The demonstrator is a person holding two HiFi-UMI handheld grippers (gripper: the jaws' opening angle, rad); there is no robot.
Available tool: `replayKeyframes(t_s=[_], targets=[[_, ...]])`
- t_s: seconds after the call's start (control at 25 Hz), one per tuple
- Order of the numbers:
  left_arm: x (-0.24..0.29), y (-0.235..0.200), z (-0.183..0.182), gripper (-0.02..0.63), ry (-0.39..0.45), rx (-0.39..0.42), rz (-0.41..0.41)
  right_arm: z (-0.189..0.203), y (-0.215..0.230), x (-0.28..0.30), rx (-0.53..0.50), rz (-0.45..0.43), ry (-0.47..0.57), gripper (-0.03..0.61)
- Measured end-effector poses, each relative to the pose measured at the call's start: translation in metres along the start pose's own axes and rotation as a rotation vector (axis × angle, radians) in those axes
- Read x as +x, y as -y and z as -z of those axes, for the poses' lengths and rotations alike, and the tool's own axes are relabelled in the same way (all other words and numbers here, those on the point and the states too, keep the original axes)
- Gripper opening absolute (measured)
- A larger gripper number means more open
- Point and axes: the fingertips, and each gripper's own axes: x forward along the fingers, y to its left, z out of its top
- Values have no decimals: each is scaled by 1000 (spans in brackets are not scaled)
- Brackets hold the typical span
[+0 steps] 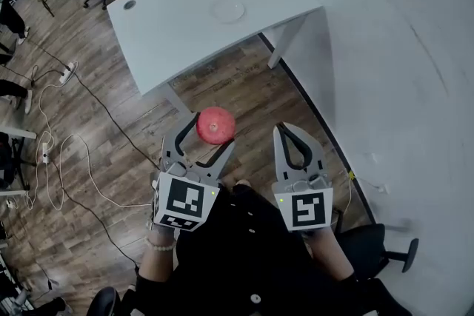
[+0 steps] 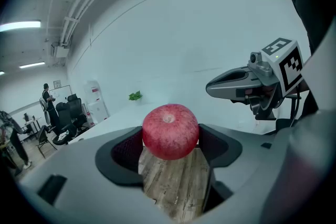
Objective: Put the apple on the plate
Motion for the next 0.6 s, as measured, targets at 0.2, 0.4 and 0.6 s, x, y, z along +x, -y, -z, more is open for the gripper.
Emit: replayKeyframes(t_s=[0.2, 0.4, 0.6], targets=[[0, 11, -5, 344, 4, 1, -9, 3, 10, -12, 14, 11, 13, 43], [-6, 17, -12, 344, 7, 4, -29, 5, 12, -20, 17, -1, 19, 43], [-7, 23, -25, 344, 28, 38, -41, 9, 12, -29, 19, -12, 30, 43]])
